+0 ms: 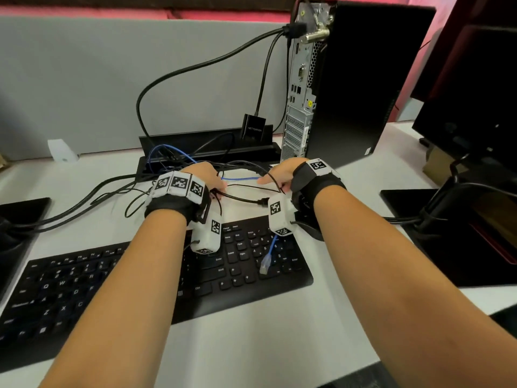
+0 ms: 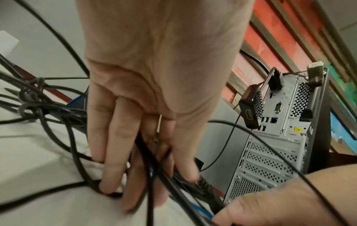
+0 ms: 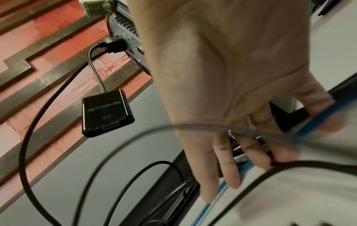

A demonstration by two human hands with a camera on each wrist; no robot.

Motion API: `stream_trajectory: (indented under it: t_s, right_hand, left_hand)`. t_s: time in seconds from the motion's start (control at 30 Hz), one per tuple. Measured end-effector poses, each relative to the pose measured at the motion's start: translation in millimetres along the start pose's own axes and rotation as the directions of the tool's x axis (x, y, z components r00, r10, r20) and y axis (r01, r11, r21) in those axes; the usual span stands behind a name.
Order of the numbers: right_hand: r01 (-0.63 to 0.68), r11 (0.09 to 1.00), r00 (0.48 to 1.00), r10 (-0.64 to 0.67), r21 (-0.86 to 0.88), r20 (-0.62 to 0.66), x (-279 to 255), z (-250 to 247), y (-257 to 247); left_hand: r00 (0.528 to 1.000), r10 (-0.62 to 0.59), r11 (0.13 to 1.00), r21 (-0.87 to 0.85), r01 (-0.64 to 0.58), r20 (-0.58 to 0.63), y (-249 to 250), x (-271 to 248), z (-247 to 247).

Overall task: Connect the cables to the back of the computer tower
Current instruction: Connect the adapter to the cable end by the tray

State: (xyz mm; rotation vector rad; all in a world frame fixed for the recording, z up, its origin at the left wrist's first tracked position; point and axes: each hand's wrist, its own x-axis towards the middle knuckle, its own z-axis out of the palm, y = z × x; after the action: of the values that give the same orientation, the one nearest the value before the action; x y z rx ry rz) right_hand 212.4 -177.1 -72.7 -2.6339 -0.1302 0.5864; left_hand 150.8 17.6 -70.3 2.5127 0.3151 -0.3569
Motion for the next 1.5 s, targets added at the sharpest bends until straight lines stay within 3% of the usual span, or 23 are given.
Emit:
stream_trajectory:
  t_s: [0.07,0.17,0.23,0.33,0.37,0.47,0.57,0.67,0.73,0.8,0.83,0.93,1.0,1.2,1.3,1.37,1.5]
  right_hand:
    - [0.011,0.999,1.0,-0.01,-0.048,0.013,-4.1,-5.9,-3.9]
    - [0.064,0.966,0.998,-0.059,-0.25,0.028,-13.8,-7.0,-12.6]
    - [0.145,0.943,0.987,-0.159,-0.301,-0.023,-9.1,-1.6,-9.8]
    - [0.084,0.996,0.992,-0.087,-0.042,-0.091,0.9,5.8,-10.0]
    - [0.059,0.997,0.995,-0.062,-0.042,-0.078,3.1,6.4,-14.9]
    - [-0.017,0.973,0.999,0.025,-0.229,0.033,14.7,-0.9,-23.4]
    - [-0.014,0.973,0.991,0.044,-0.231,0.127,15.5,-7.4,-19.9]
    - [0.006,0.995,0.999,-0.003,-0.095,0.038,19.7,-3.3,-5.0]
    - [0.066,0.974,0.997,-0.075,0.219,0.032,22.9,-1.6,1.9]
    - [0.183,0.798,0.969,-0.244,0.574,0.031,19.1,-1.6,-0.4]
    - [0.263,0.678,0.945,-0.325,0.687,-0.041,18.0,-4.2,-2.6]
    - [0.455,0.275,0.823,-0.493,0.847,-0.283,13.7,-14.6,-7.4]
    - [0.463,0.133,0.764,-0.561,0.876,-0.319,6.6,-19.1,-8.8]
    - [0.507,0.269,0.765,-0.578,0.819,-0.284,-5.2,-10.4,-27.7]
    - [0.503,0.302,0.779,-0.563,0.81,-0.275,-5.2,-1.3,-39.8]
    - [0.503,0.303,0.79,-0.541,0.809,-0.288,-3.9,1.2,-44.7]
    - [0.616,0.458,0.783,-0.446,0.641,-0.434,-3.6,-4.5,-44.5]
  left_hand:
    - [0.997,0.028,0.986,0.162,-0.038,0.066,6.0,-10.2,-7.5]
    - [0.975,0.1,0.976,0.17,-0.135,0.196,16.6,-24.6,-14.0]
    - [0.968,0.142,0.942,0.273,-0.197,0.208,22.6,-26.5,-10.7]
    - [0.963,0.183,0.917,0.321,-0.239,0.195,28.9,-20.1,-2.7]
    - [0.962,0.19,0.93,0.279,-0.24,0.194,27.1,-17.0,-0.7]
    - [0.973,0.193,0.973,0.102,-0.206,0.124,14.6,-5.9,-2.3]
    - [0.969,0.248,0.963,0.102,-0.248,0.005,8.9,-5.3,-13.2]
    - [0.93,0.332,0.943,0.087,-0.322,-0.158,2.8,-8.2,-26.3]
    - [0.898,0.364,0.93,0.047,-0.364,-0.246,0.2,-12.6,-33.1]
    - [0.865,0.369,0.923,0.022,-0.385,-0.34,0.9,-15.4,-34.7]
    - [0.844,0.363,0.923,0.029,-0.384,-0.395,2.8,-16.2,-34.9]
    - [0.795,0.32,0.939,0.061,-0.339,-0.515,4.4,-17.3,-37.8]
    - [0.805,0.299,0.949,0.071,-0.307,-0.513,4.8,-20.8,-43.3]
    - [0.827,0.384,0.923,0.191,-0.334,-0.41,19.4,-23.8,-33.6]
    - [0.873,0.352,0.911,0.34,-0.235,-0.339,27.8,-22.2,-25.0]
    - [0.853,0.394,0.873,0.429,-0.231,-0.343,31.9,-21.1,-22.8]
    - [0.834,0.486,0.874,0.152,-0.462,-0.261,20.2,-18.1,-27.6]
